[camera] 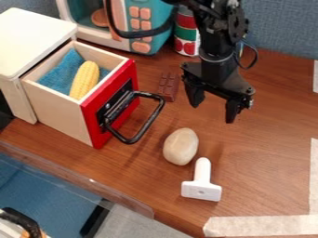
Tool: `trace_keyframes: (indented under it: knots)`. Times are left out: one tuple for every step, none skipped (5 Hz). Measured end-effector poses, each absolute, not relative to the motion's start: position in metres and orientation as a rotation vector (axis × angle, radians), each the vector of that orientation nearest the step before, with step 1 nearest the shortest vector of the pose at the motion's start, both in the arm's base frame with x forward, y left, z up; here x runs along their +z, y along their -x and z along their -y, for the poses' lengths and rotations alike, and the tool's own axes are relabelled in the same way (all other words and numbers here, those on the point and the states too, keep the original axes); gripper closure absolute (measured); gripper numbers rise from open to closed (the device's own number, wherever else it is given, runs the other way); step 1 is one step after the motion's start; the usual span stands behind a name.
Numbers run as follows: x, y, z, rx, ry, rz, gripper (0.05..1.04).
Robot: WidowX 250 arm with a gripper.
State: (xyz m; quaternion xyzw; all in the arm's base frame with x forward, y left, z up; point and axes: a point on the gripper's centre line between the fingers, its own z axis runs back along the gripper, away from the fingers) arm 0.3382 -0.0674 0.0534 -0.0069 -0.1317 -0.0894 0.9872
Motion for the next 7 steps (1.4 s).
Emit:
trace_keyframes:
  knots:
    - [0.043, -0.348, 0.072, -0.186, 0.004, 0.24, 0.083]
    - [0.037, -0.356, 0.074, -0.179, -0.018, 0.235, 0.084]
    - [0.026, -0.358, 0.073, -0.179, -0.034, 0.211, 0.083]
    - [0.017, -0.357, 0.073, -0.185, -0.042, 0.193, 0.084]
    - [0.012, -0.357, 0.072, -0.188, -0.048, 0.187, 0.084]
    - [0.011, -0.358, 0.071, -0.191, -0.051, 0.188, 0.084]
    - [0.011, -0.359, 0.072, -0.191, -0.051, 0.197, 0.083]
